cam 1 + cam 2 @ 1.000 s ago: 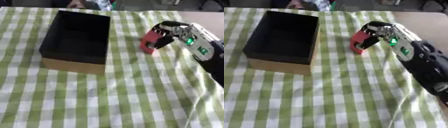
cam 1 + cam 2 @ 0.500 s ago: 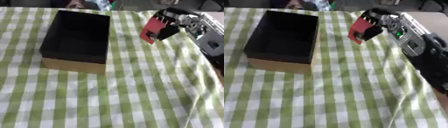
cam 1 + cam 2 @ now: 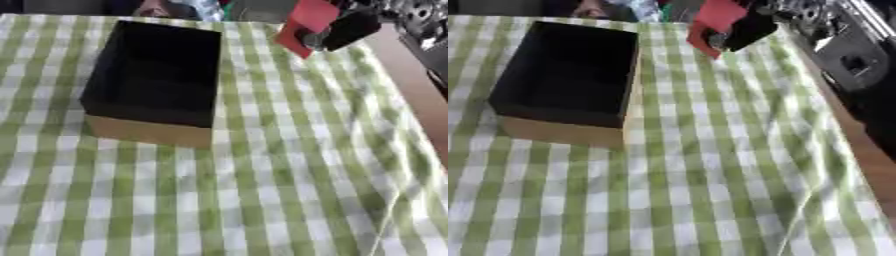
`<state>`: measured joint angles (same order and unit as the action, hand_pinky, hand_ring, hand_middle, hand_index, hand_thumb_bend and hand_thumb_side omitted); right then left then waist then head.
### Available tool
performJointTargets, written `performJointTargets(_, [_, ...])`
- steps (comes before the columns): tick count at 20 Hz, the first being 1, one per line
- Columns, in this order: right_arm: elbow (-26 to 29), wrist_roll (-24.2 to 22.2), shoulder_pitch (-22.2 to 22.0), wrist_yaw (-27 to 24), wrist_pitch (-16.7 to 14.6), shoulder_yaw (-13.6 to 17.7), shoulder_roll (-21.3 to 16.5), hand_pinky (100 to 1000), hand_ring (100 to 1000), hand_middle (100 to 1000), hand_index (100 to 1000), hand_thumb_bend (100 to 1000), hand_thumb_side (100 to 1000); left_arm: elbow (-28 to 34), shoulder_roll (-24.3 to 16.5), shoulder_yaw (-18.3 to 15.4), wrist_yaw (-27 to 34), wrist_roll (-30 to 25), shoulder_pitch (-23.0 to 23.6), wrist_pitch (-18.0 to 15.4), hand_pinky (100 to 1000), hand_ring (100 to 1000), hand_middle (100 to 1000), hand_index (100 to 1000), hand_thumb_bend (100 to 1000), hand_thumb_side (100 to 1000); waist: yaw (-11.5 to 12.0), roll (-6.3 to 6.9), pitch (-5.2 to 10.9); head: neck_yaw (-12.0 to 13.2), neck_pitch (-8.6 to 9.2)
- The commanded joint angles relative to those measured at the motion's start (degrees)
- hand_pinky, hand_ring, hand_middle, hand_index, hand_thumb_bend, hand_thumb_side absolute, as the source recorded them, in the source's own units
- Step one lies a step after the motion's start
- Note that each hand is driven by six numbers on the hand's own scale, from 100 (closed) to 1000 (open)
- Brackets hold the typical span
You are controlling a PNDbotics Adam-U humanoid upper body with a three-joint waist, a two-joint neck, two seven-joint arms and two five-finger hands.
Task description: Pick up objects on the table and place them in the box.
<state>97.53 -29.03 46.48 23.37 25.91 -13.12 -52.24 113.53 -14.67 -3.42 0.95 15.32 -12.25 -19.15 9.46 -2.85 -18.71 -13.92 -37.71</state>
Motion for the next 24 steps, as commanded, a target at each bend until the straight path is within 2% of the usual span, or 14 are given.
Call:
performJointTargets(1, [1.73, -0.64, 3.25, -2.08, -0.11, 0.21, -1.24, 736, 643, 437, 718, 100, 330, 1.06, -1.18, 0.13, 0.13, -0.33, -0.55, -0.06, 825, 534, 625, 777, 178, 785, 0.22, -0.43, 1.16, -0.55, 0.23])
performJointTargets(8, [1.52, -3.32, 10.52, -3.33, -0.93, -3.41, 3.46, 734, 635, 431, 713, 100, 346, 1.06, -1.3, 0.46, 0.54, -0.63, -1.05, -0.41, 824, 535, 626, 777, 179, 783, 1.21, -0.52, 1.01, -1.59, 0.32])
performJointTargets(13, [-0.68, -5.14, 14.57, -2.61, -1.77, -6.03, 8.36, 732, 626, 426, 707, 100, 358, 1.06, -1.29, 0.79, 0.95, -1.0, -1.66, -0.51, 824, 536, 627, 778, 180, 782, 2.41, -0.78, 0.73, -4.06, 0.26])
performJointTargets(24, [-8.69, -6.24, 18.17, -0.14, -3.8, -8.74, 16.91, 733, 619, 422, 702, 100, 370, 1.06, -0.91, 1.15, 1.53, -1.64, -2.56, -0.4, 826, 535, 629, 778, 181, 784, 4.58, -1.54, -0.08, -6.45, 0.8])
